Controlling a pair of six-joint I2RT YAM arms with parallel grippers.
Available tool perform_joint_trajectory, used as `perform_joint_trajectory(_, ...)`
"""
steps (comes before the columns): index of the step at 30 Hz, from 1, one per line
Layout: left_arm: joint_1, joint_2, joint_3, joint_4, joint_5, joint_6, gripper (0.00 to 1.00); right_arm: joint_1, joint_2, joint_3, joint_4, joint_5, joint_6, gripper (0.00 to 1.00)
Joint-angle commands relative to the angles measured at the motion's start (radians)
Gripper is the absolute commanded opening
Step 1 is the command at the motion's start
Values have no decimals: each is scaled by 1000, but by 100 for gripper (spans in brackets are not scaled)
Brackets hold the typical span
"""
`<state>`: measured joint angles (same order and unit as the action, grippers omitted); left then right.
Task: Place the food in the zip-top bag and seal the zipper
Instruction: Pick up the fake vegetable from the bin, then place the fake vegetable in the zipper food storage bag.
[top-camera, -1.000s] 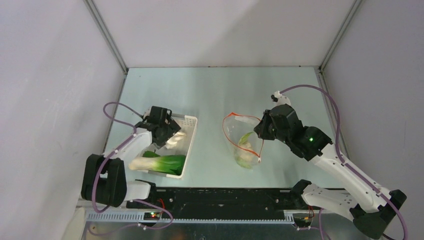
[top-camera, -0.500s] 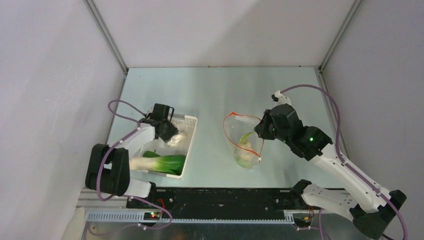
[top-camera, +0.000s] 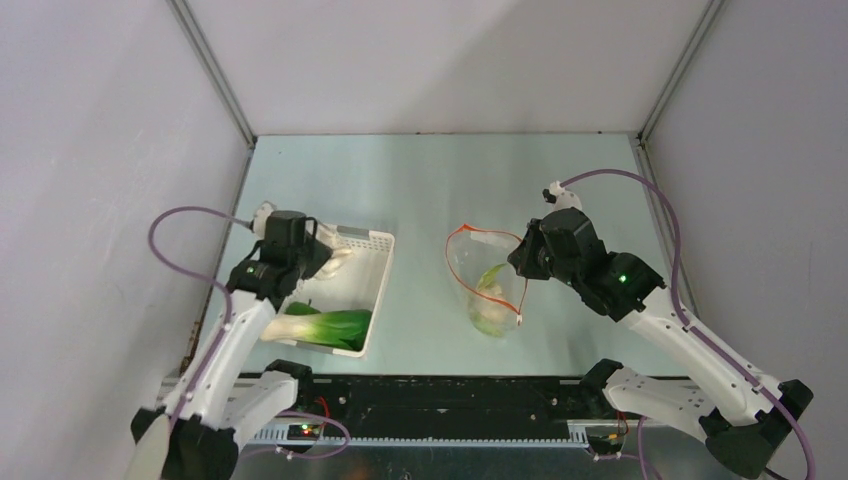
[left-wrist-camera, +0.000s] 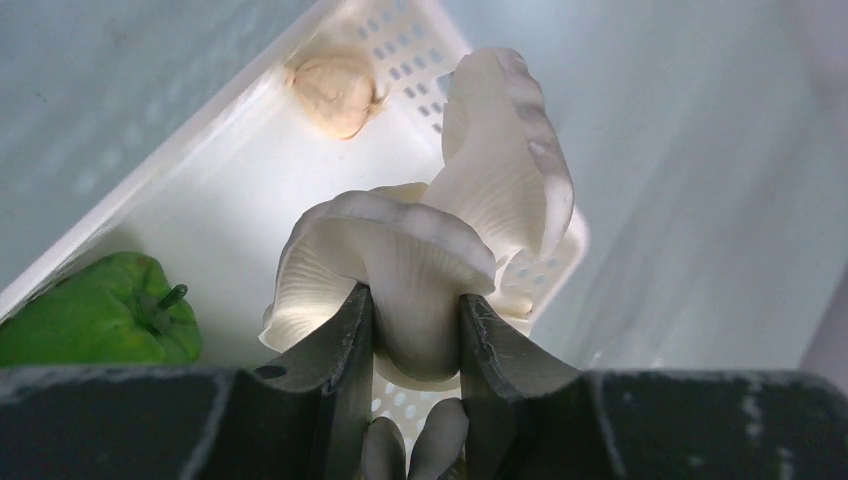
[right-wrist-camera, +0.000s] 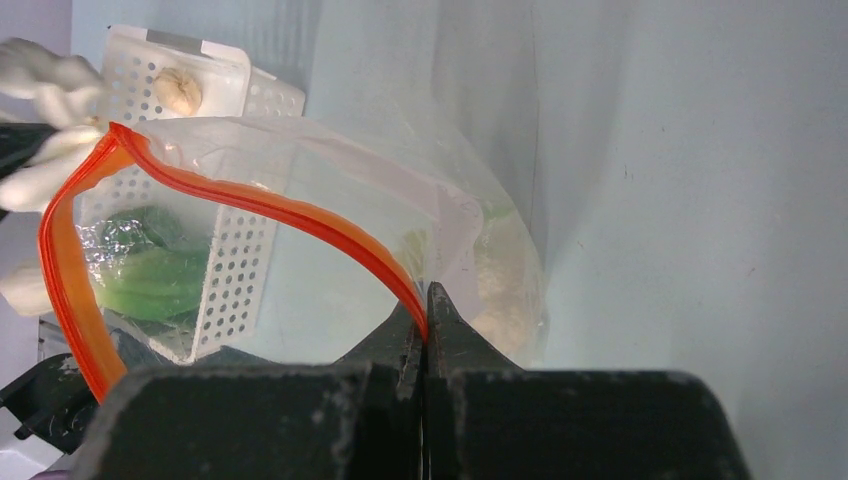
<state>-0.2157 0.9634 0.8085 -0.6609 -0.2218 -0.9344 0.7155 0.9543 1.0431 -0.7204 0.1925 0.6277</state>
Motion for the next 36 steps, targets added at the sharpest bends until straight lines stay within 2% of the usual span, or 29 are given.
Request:
perform_joint_trajectory(1,-3,-109,72,-58,-49,8,27,-1,-9,0,31,-8,-1,0)
perform_joint_trajectory(7,-9,-206,169,3,60,56,27,1,0,0,33,-11,-5,0)
perform_joint_trajectory(10,-61,-200,219,75,112,87,27,1,4,0,35,-13,-9,0)
perform_joint_trajectory(14,-220,-143,337,161,148,170,27,0,4,0,39,-9,-10,0)
perform_joint_trajectory(19,-495,-60,444,291,183,330,26,-1,8,-1,42,-14,-10,0)
perform_joint_trajectory(23,-619,-1,477,346,232,431,27,-1,9,0,44,-20,-7,0)
perform_joint_trajectory(26,-668,42,489,373,343,476,27,-1,7,0,44,-23,-5,0)
perform_joint_trajectory(29,-695,90,486,440,523,492,27,-2,5,-1,42,-23,-5,0)
perform_joint_trajectory(34,-756,124,428,566,541,534,23,-1,-1,-1,43,-27,2,0)
perform_joint_trajectory(36,-759,141,429,558,543,531,24,-2,-6,-1,46,-34,3,0)
